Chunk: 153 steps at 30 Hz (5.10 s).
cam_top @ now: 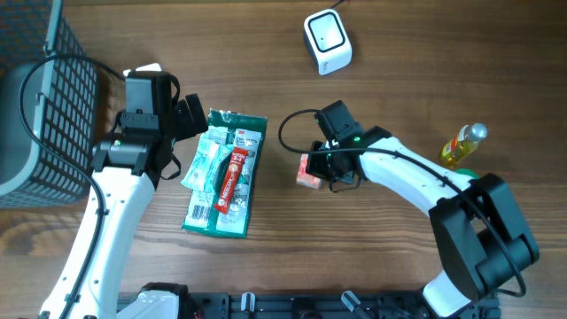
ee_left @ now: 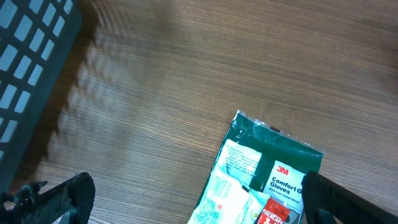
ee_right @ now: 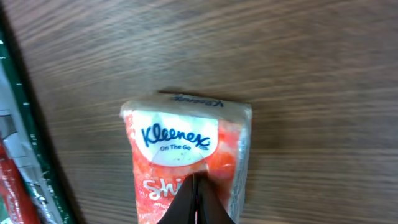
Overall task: Scan the item barcode
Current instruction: 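Move the right gripper left over the red Kleenex tissue pack, then lower the right gripper and align its fingers around the Kleenex pack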
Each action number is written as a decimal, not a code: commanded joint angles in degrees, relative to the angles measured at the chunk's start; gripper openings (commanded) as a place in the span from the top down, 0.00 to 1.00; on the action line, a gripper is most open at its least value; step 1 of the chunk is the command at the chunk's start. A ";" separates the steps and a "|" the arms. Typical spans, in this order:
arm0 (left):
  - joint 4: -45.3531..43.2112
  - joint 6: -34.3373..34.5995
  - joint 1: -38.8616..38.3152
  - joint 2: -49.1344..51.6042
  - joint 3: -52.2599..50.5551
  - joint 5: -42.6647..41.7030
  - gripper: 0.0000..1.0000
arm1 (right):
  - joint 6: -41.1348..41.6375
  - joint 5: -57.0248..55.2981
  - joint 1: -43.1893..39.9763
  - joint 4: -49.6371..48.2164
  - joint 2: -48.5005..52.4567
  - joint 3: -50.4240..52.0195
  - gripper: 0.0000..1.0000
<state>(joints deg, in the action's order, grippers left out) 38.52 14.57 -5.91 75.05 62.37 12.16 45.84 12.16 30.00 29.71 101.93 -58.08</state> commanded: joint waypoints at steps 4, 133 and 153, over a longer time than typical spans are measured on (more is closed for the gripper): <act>-0.17 0.90 0.24 -0.15 0.66 0.33 0.00 | -6.56 4.72 -3.37 -1.75 0.46 0.24 0.96; -0.17 0.90 0.24 -0.15 0.66 0.33 0.00 | -8.13 -4.66 -4.37 0.31 -2.71 3.37 0.96; -0.17 0.90 0.24 -0.15 0.66 0.33 0.00 | -6.84 -3.08 -5.18 -0.07 -7.04 2.93 0.96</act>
<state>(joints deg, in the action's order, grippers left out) 38.52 14.57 -5.91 75.05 62.37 12.16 38.09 8.60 25.47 29.56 98.30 -54.92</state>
